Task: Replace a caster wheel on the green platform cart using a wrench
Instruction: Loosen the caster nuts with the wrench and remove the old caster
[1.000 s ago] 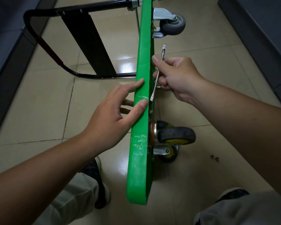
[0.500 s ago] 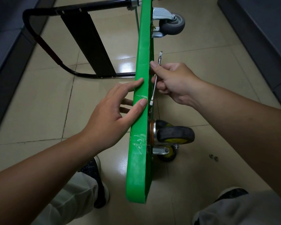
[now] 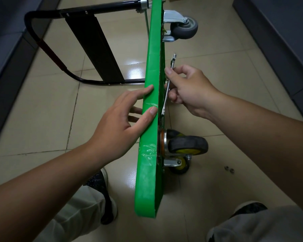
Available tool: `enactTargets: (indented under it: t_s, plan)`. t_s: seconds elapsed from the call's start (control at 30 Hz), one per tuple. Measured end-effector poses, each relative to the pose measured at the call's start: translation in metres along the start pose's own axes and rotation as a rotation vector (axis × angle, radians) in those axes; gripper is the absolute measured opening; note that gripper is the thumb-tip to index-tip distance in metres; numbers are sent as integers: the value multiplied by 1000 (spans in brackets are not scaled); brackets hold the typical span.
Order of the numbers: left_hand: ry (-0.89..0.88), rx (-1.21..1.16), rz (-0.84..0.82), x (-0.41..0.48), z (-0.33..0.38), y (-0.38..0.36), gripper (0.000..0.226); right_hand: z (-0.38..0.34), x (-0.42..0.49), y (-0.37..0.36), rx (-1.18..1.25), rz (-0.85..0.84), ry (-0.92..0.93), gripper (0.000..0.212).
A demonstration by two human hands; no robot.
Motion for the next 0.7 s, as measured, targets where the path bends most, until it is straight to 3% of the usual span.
enactTargets:
  t_s: [0.17,0.33,0.53,0.7]
  plan:
    - [-3,1,12,1,0,-1,60,15,6,-4,74,19,-107,23]
    - [0,1,12,0,-1,0,59,30,0,-18,1,-5,-186,23]
    - [-1,0,4,1,-2,0,61,14,-1,-14,-60,2,-103,19]
    - [-3,-1,7,1,-3,1,60,-4,-15,-8,-109,12,98,22]
Point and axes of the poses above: each hand's wrist, its own x-axis towards the middle knuckle, its own y-axis out of the back of the hand, z = x × y, the point moved 2 cm from there along x, towards the middle knuckle, and after that the axes turned 7 degrees about z, right-handed, at the moved point
